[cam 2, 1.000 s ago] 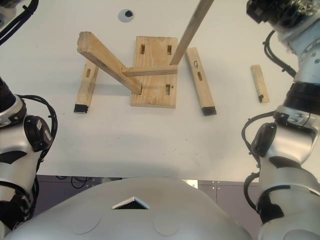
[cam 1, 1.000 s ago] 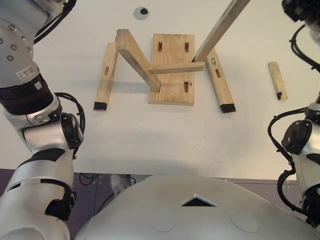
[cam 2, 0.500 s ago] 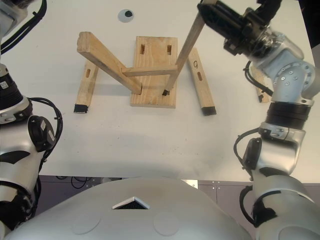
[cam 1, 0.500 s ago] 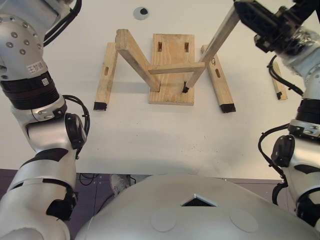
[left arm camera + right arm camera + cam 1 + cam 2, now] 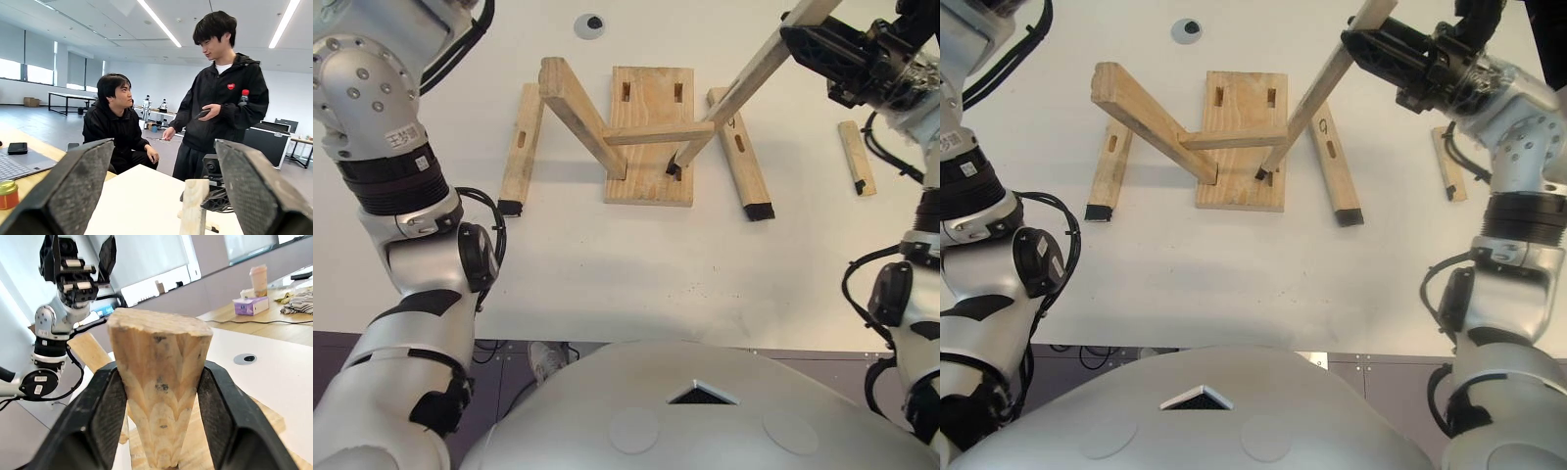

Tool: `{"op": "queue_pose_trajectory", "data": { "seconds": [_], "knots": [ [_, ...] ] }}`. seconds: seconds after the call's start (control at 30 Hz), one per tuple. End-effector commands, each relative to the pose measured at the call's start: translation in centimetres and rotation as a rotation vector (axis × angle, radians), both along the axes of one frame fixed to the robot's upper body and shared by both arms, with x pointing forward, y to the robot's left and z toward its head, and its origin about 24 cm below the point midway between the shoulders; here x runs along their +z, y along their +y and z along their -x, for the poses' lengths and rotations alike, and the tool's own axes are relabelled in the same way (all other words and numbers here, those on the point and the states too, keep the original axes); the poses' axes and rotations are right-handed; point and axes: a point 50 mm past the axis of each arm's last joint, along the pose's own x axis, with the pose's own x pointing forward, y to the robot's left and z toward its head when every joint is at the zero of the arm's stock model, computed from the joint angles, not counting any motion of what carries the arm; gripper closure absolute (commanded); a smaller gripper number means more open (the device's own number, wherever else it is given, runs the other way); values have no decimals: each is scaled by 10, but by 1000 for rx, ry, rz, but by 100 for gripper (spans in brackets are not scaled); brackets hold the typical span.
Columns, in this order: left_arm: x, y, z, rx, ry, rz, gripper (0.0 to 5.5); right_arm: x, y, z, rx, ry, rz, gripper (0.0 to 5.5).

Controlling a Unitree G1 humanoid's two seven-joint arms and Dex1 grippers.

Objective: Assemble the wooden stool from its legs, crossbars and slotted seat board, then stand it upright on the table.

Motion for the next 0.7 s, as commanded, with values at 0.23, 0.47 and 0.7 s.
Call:
{"op": "queue_pose_trajectory", "data": {
  "seconds": [0.23, 0.47, 0.7],
  "knots": [
    [-14, 3, 2, 55, 40, -29, 173, 18, 6, 6, 149, -30, 215, 348],
    [-16, 0, 5, 55, 48, -25, 173, 18, 8, 3, 170, -76, 303, 348],
    [-17, -1, 6, 53, 55, -29, 173, 22, 9, 3, 185, -109, 343, 348]
  ]
}}
